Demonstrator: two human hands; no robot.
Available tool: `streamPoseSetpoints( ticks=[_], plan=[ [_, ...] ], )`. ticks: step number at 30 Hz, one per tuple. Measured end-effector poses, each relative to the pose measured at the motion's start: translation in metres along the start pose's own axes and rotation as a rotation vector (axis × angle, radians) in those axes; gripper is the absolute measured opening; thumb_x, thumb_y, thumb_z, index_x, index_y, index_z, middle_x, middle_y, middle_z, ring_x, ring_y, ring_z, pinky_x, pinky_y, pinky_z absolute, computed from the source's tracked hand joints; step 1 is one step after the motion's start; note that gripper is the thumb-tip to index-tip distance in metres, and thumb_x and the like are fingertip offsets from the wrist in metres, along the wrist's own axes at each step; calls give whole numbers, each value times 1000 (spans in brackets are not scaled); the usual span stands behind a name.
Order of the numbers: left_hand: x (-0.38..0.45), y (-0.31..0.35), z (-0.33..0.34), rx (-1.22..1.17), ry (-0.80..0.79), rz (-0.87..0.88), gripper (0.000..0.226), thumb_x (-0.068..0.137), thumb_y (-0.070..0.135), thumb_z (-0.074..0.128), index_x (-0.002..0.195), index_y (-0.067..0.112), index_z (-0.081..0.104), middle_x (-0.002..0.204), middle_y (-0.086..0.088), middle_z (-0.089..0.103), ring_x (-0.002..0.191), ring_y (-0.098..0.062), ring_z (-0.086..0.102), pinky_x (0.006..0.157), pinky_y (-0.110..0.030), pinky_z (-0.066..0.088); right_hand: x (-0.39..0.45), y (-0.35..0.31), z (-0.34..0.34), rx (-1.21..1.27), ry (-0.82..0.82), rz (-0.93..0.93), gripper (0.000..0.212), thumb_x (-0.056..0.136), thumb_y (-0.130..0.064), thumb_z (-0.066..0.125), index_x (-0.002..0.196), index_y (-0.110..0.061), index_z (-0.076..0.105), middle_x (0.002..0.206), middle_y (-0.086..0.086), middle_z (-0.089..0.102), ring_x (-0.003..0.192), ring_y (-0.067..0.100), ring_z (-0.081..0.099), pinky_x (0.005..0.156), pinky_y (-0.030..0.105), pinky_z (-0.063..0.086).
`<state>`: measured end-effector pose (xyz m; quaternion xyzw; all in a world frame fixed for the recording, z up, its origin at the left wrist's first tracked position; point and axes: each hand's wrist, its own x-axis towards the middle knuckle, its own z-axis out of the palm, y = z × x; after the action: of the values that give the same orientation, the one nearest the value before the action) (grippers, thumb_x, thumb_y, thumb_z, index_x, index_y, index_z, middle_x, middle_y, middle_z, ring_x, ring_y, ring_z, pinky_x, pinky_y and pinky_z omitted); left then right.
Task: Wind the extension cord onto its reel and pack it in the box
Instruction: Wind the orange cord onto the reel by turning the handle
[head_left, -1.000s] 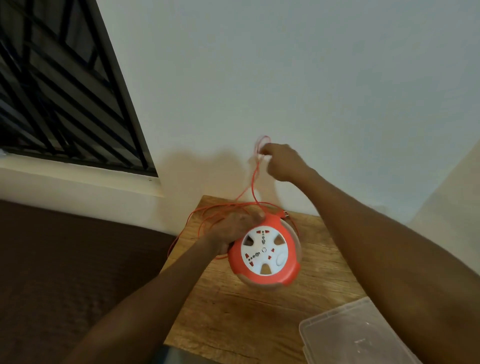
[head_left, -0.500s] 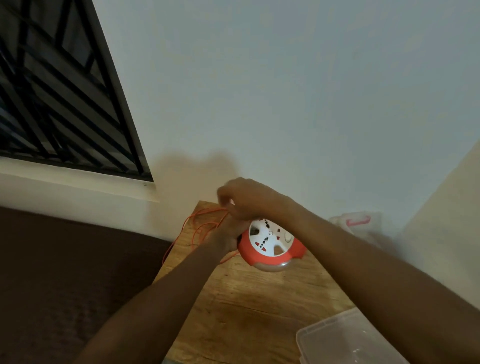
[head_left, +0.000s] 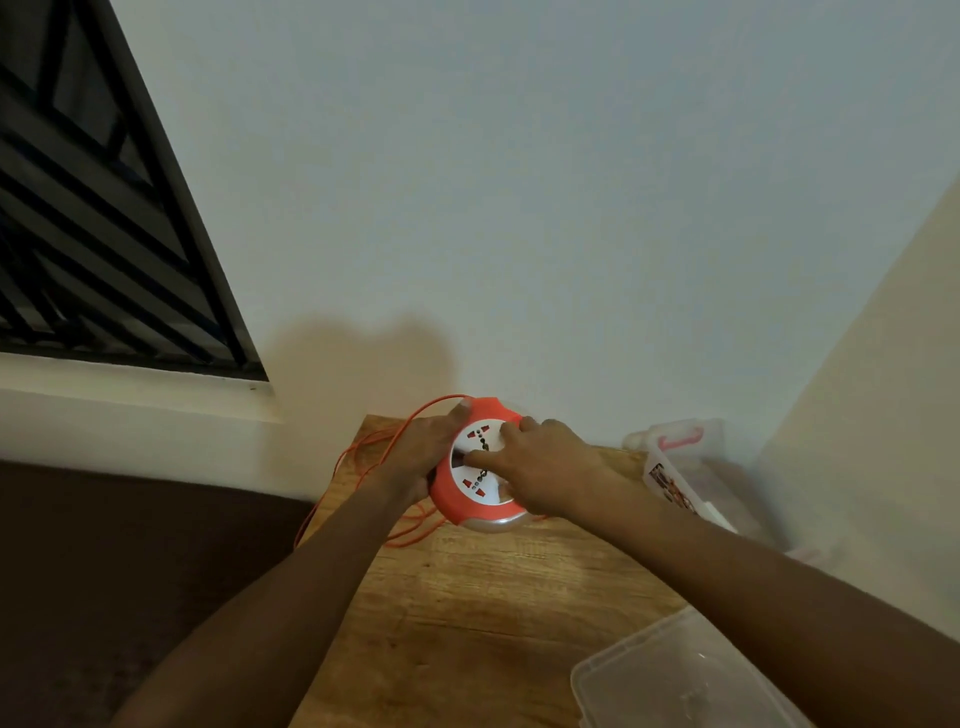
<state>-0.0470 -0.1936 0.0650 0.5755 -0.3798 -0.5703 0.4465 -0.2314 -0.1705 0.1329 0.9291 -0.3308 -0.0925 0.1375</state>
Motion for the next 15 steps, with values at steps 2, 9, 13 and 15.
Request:
streamPoseSetpoints(
  ticks=[2,9,13,15],
  plan=[
    [-4,2,0,25,4,44,54,97,56,66,131,14,69,130,-14,74,117,-36,72,101,-54,58,3,-14,1,-20,-23,32,76,87,-37,71,149,-39,27,133,14,53,118,34,55,84,45,53],
    [-22,3,-5,26,44,124,39,104,45,57,127,16,68,137,-16,69,119,-32,69,101,-47,58,21,-31,5,67,25,179,60,84,-40,70,137,-20,50,118,7,68,97,28,68,73,39,55],
    [-25,5,-8,11,146,104,46,104,42,59,132,6,67,129,-19,72,120,-39,69,106,-56,54,27,-31,0,701,118,588,56,86,-56,57,124,-15,60,109,6,71,93,24,68,69,33,52],
    [-23,2,-11,-6,172,116,46,103,42,61,124,3,70,117,-19,77,107,-39,75,92,-49,63,31,-33,-1,1216,29,706,57,91,-41,59,136,-8,49,109,16,71,87,29,72,65,33,58]
  ],
)
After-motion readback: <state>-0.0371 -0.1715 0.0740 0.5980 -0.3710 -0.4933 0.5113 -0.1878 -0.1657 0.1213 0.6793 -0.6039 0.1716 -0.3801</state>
